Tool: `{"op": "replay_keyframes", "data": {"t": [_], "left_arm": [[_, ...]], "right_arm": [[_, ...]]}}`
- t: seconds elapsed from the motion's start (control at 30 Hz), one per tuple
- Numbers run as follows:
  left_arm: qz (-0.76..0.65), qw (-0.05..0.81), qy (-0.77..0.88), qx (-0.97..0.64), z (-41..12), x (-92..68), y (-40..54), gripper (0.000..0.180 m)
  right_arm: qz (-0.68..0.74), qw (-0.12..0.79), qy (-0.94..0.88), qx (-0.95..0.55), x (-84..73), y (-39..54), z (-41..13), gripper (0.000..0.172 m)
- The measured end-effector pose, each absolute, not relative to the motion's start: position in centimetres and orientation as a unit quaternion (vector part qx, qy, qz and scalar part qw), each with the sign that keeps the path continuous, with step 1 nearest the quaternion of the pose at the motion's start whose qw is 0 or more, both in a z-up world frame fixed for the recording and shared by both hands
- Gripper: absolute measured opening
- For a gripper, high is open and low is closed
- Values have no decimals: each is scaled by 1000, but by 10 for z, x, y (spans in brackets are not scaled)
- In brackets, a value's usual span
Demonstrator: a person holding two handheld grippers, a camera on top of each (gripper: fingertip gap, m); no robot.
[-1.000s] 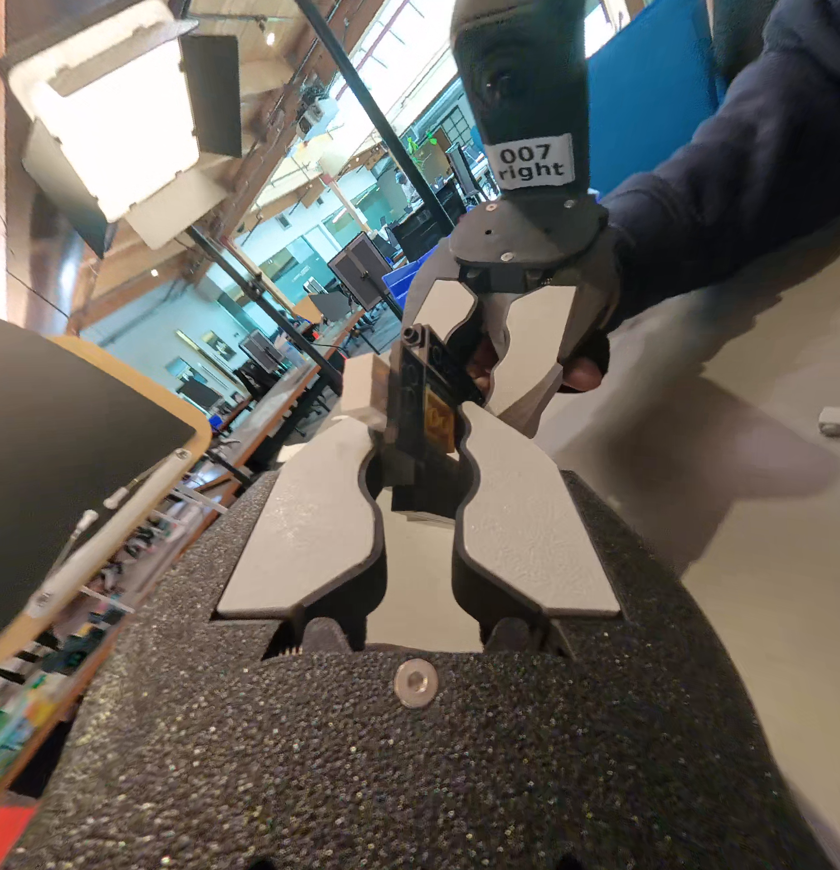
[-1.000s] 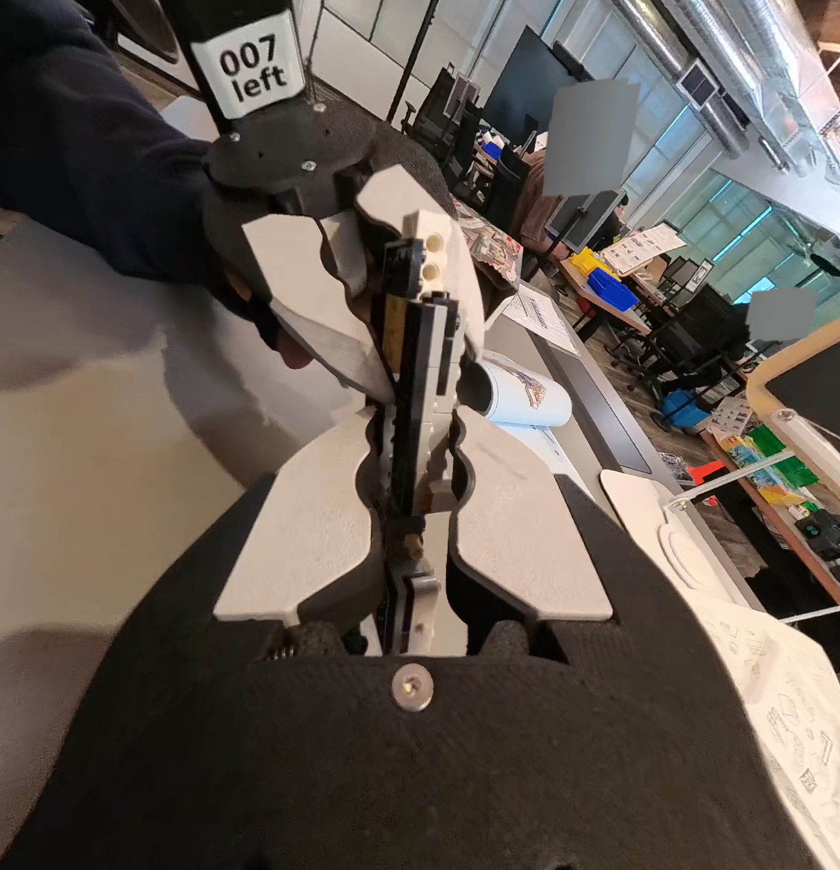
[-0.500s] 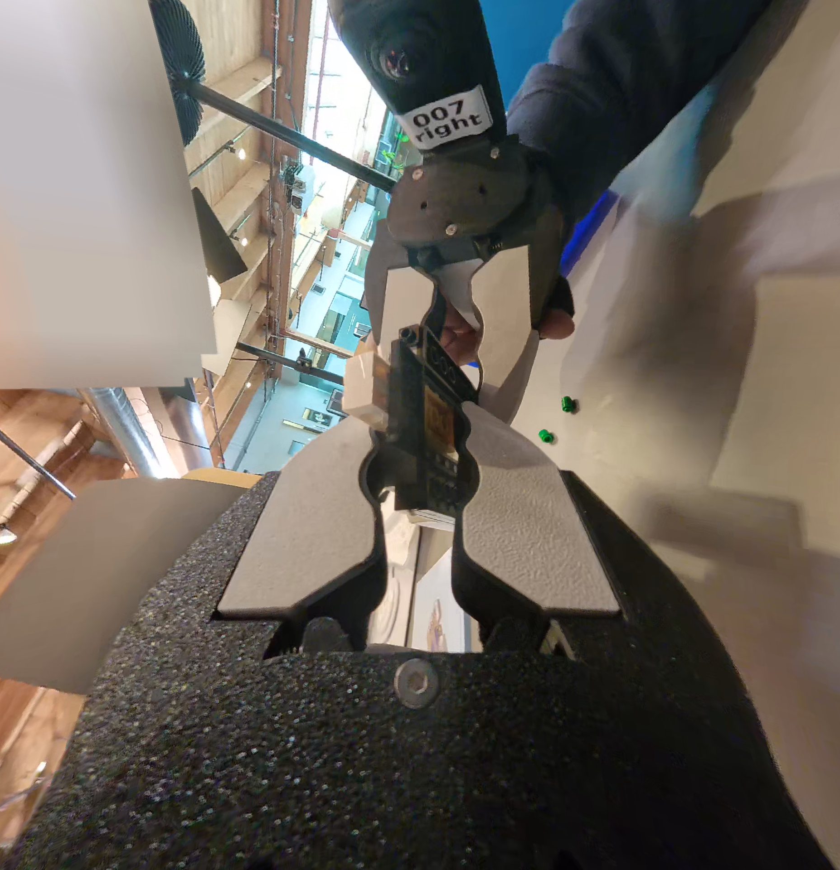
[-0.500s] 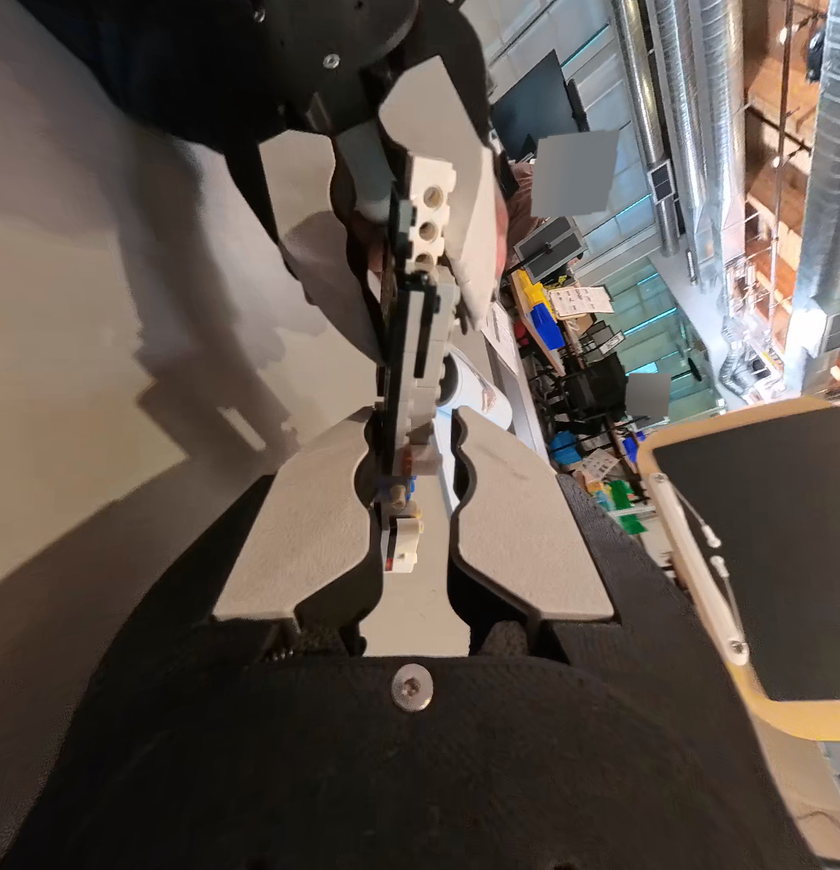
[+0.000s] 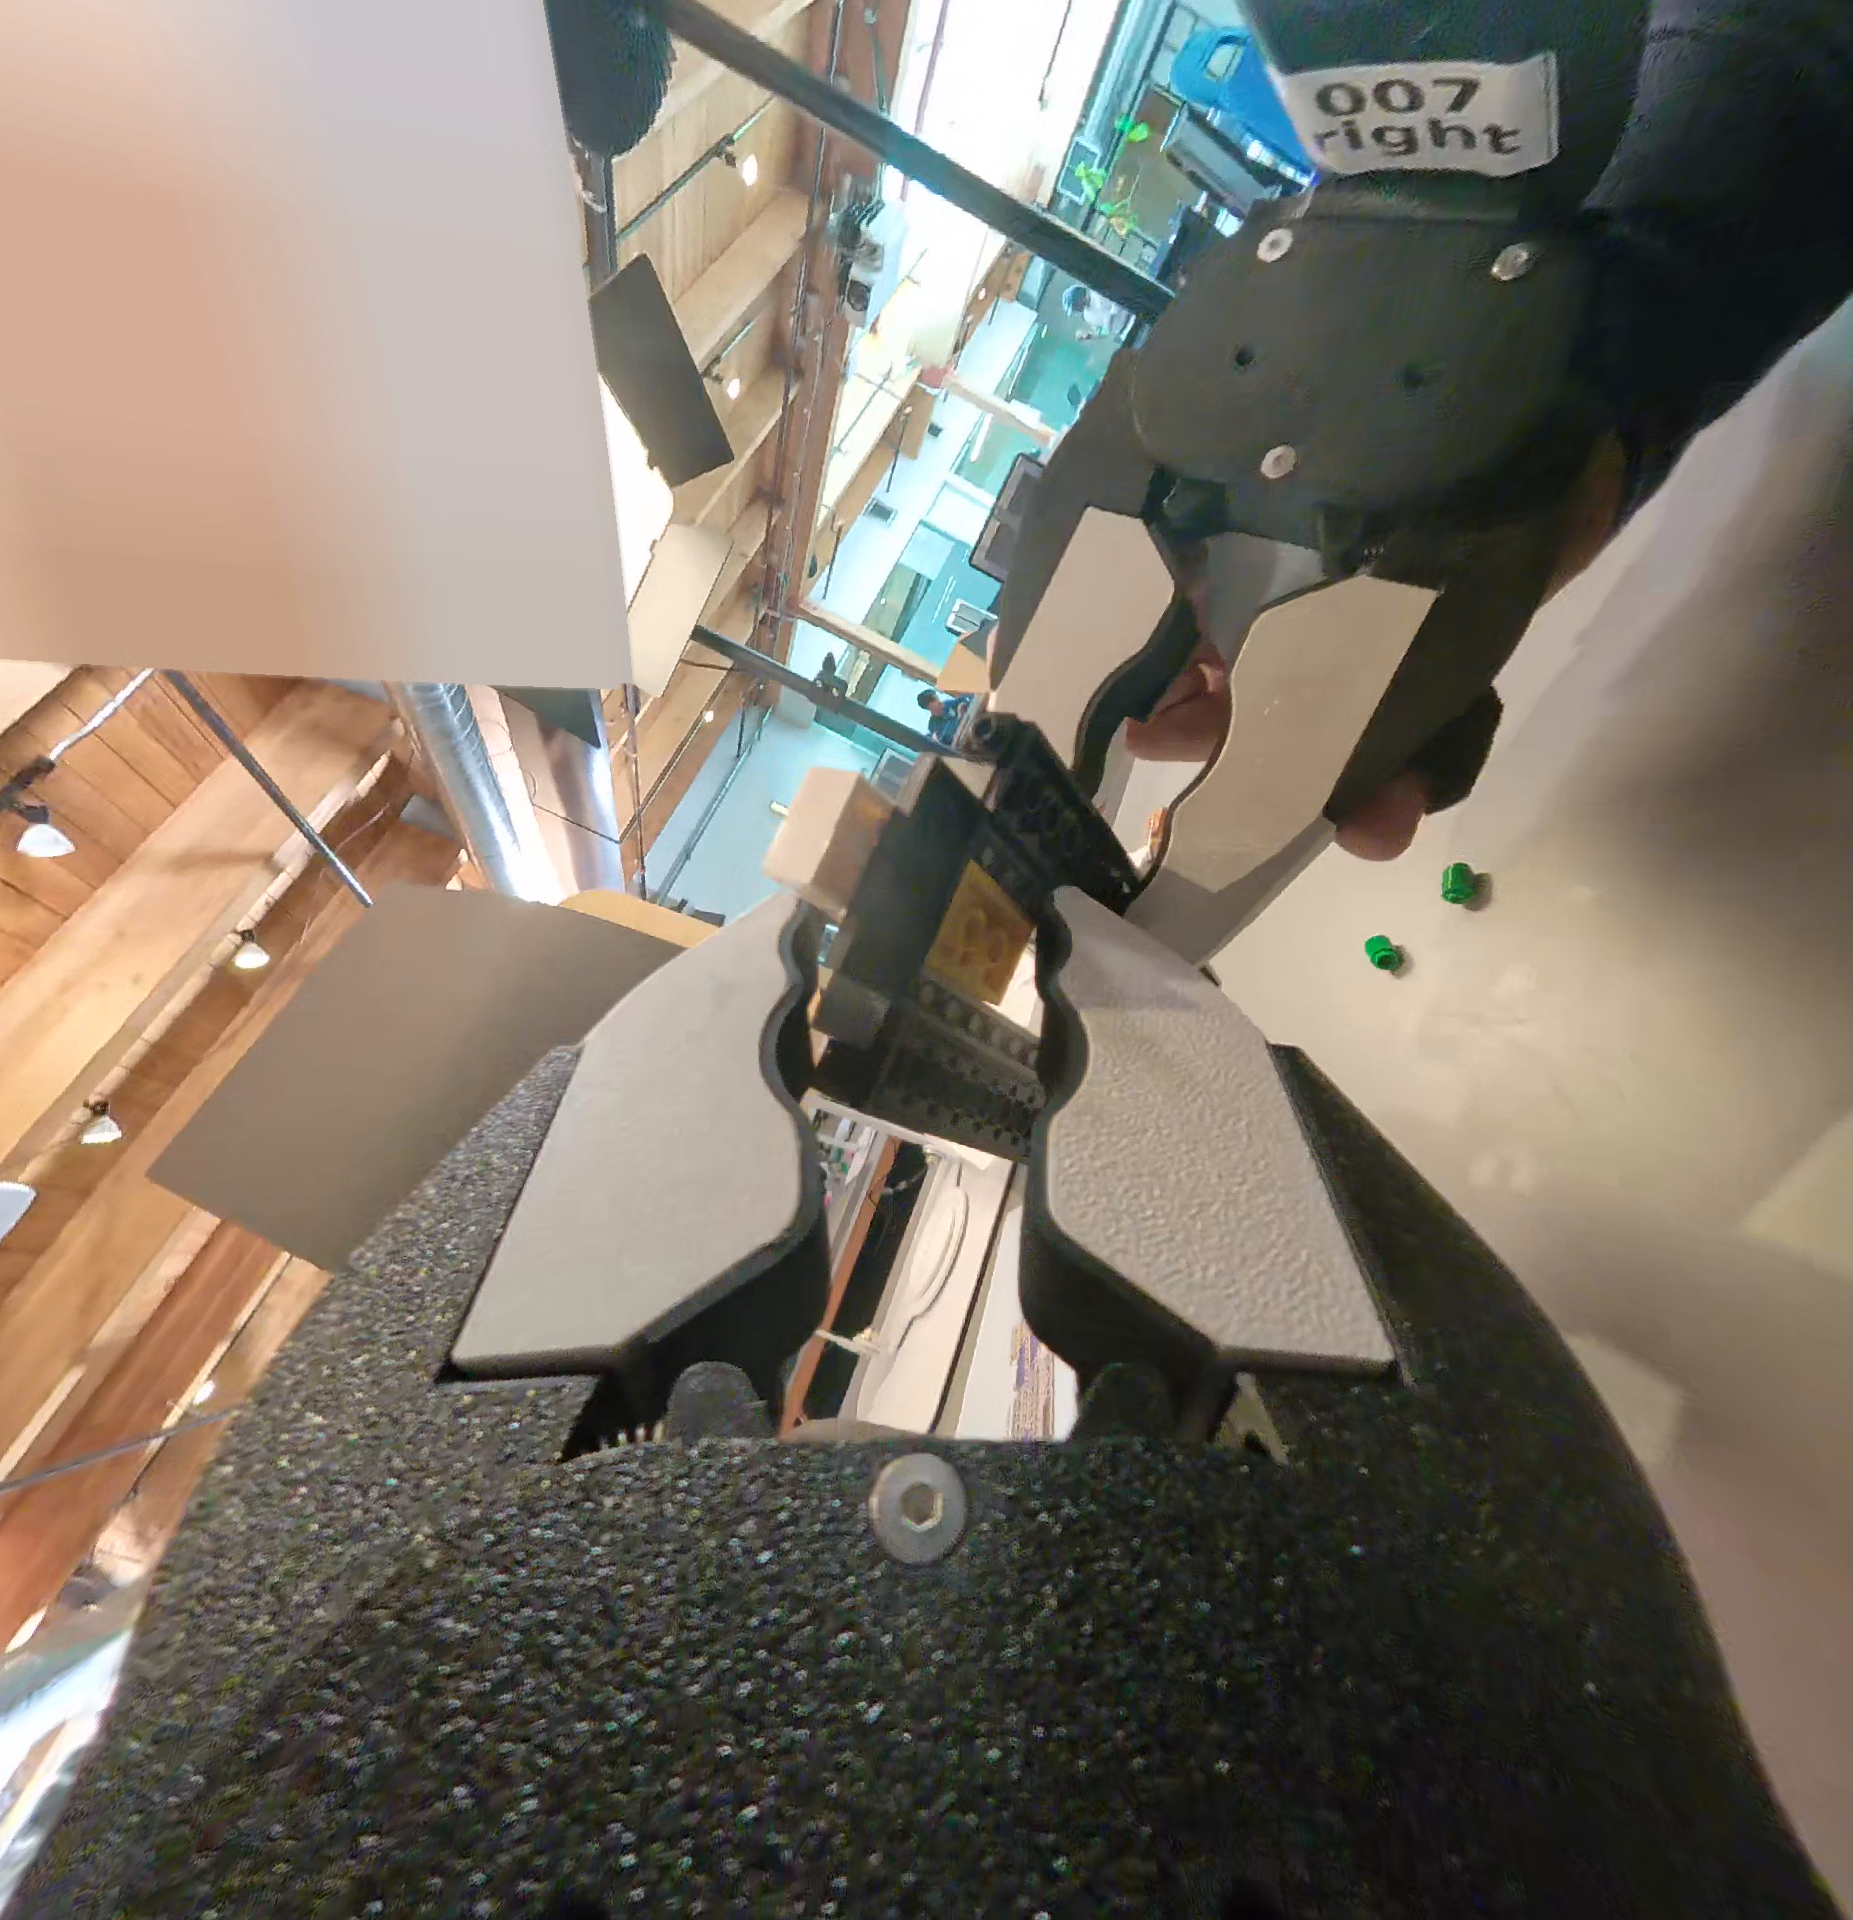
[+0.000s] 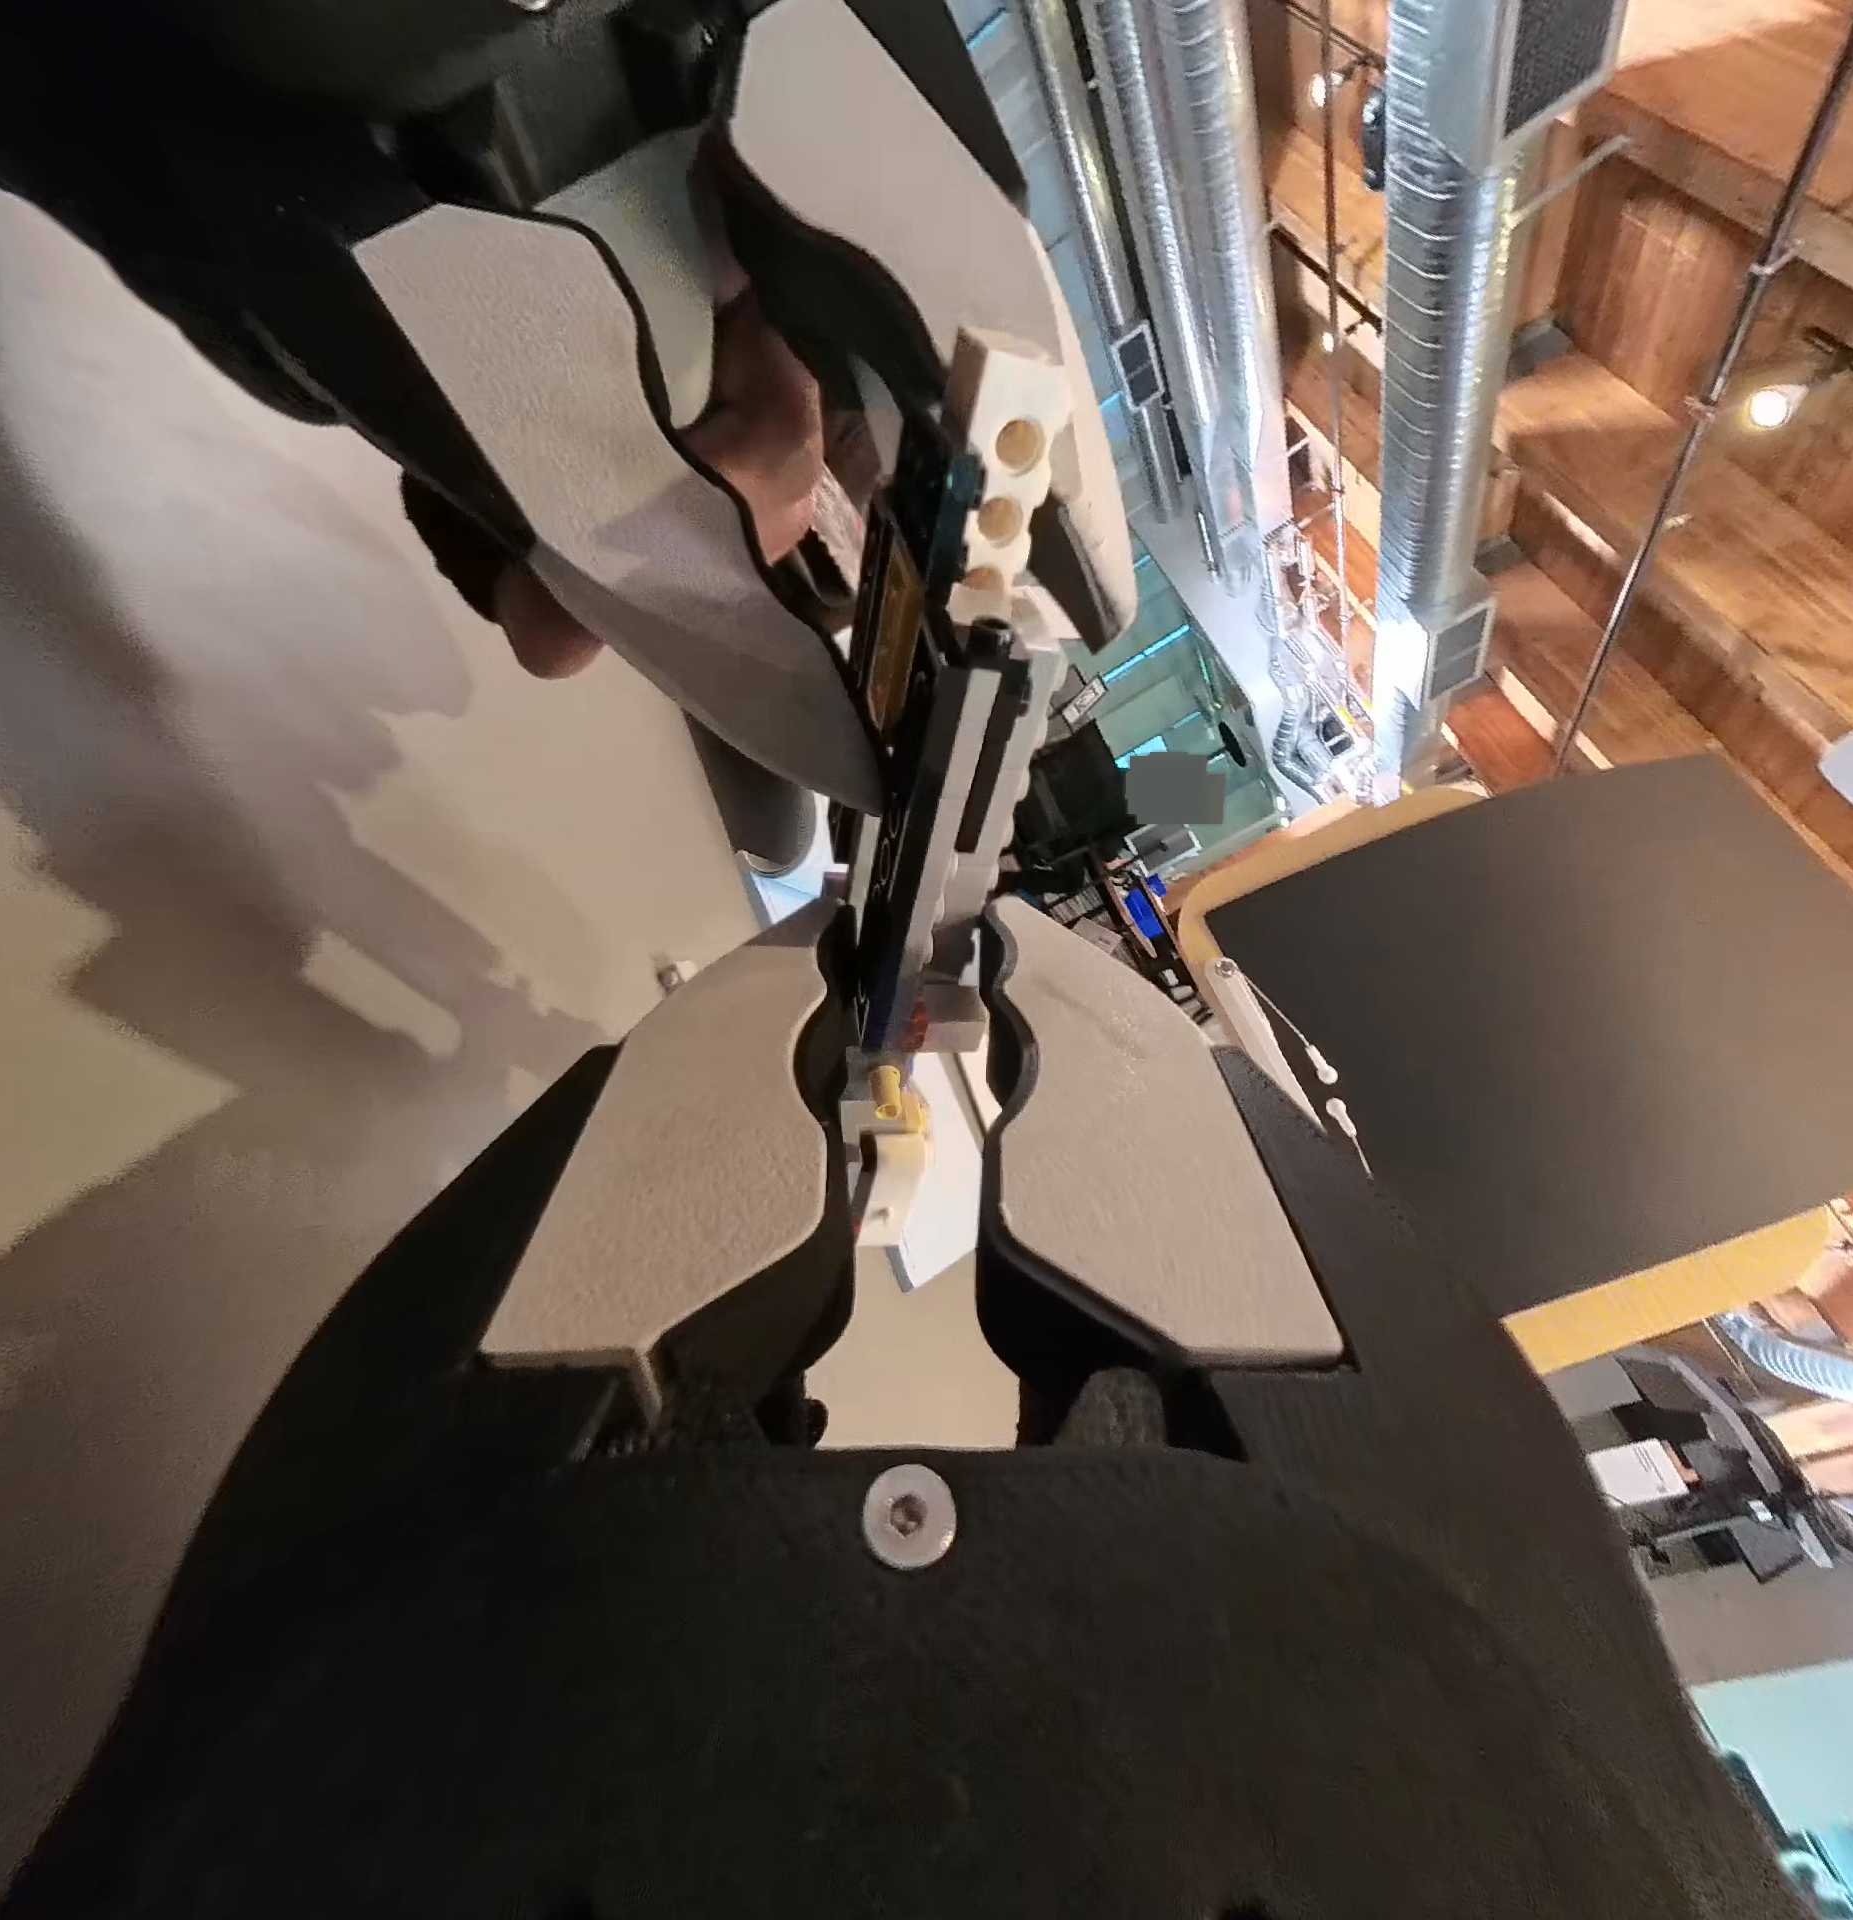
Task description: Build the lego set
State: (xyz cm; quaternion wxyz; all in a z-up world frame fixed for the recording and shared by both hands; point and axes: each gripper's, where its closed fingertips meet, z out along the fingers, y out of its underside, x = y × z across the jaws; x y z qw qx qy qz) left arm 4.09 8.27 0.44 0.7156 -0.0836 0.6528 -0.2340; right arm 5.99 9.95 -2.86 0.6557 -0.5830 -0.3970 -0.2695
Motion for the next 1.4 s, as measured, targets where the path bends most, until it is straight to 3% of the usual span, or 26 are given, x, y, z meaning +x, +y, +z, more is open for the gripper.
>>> {"op": "replay_keyframes", "data": {"t": [0.83, 1.17, 1.4], "left_arm": [[-158, 744, 647, 50, -5, 29, 62, 34], [-289, 722, 628, -36, 9, 27, 77, 35], [-476, 608, 611, -174, 15, 35, 110, 34]], "right_arm": [[-213, 649, -452, -574, 61, 89, -36, 37], [-122, 644, -458, -600, 56, 82, -34, 41], [50, 572, -385, -723, 54, 89, -41, 40]]}}
